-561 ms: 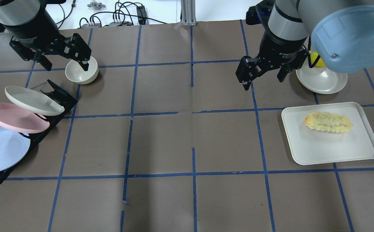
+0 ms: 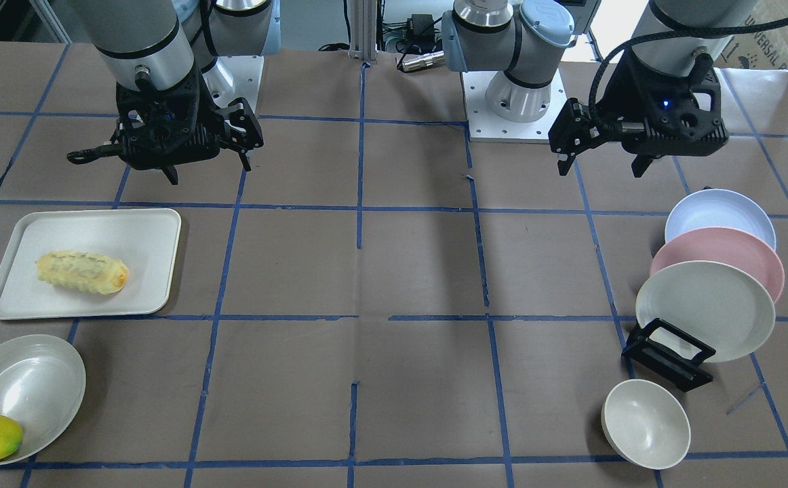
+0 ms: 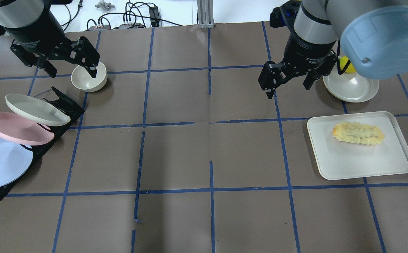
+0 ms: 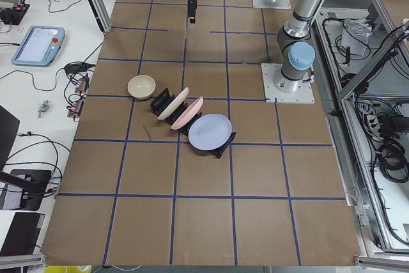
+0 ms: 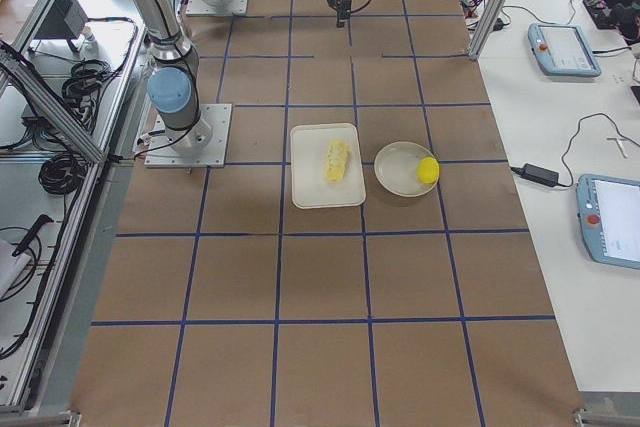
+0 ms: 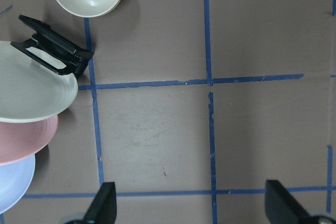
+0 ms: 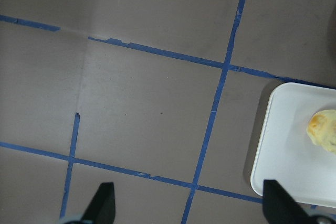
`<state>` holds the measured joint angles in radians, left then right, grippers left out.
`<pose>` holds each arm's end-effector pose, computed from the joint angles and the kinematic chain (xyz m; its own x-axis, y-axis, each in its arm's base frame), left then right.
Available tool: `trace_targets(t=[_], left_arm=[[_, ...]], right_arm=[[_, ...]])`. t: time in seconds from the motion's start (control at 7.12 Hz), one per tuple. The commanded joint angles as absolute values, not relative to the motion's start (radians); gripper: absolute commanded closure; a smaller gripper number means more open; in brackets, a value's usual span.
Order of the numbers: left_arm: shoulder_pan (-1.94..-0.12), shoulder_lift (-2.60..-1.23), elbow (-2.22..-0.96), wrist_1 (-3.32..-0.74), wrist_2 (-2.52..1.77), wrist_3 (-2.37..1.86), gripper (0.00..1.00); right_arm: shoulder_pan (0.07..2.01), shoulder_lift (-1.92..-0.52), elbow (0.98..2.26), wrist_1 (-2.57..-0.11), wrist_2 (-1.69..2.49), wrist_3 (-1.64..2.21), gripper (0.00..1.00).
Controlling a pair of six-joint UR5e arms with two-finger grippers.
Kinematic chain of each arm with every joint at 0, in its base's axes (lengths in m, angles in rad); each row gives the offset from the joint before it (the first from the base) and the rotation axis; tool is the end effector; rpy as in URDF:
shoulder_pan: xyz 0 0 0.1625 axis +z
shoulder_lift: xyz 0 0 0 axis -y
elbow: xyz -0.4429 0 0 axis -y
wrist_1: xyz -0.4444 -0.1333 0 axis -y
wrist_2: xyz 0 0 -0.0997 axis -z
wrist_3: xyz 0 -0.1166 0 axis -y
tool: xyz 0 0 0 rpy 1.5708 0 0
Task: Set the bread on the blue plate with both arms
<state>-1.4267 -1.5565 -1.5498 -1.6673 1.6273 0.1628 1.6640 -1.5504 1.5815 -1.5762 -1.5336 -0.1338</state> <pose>-0.0493 -0.5429 0.4987 -0.9987 0.0220 -0.0457 0.0188 0.9974 0.0695 0.1882 -0.5347 0.4724 -0.9738 -0.2240 -0.0403 -0.2249 0.9742 0.0205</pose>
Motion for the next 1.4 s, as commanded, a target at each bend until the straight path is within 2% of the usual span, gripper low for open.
trace_targets(t=[0.0, 0.14, 0.56, 0.98, 1.26], left_arm=[[-1.201, -1.562, -1.58, -1.669, 1.632, 0.268, 0.0], [-1.046, -1.583, -1.592, -1.667, 1.62, 0.369, 0.0], [-0.76, -1.624, -1.601, -1.661, 1.632, 0.648, 0.0], [-0.626, -1.819, -1.569, -1.488, 1.629, 0.917, 0.0], [-0.6, -1.92, -1.571, -1.375, 1.62, 1.003, 0.0]], right_arm=[[1.663, -1.549, 1.58, -1.58, -1.534, -0.135, 0.0], [1.66, -1.549, 1.589, -1.58, -1.535, -0.135, 0.0], [1.664, -1.552, 1.595, -1.58, -1.532, -0.124, 0.0], [1.664, -1.549, 1.618, -1.589, -1.519, -0.123, 0.0], [1.549, -1.493, 1.699, -1.803, -1.517, -0.302, 0.0]])
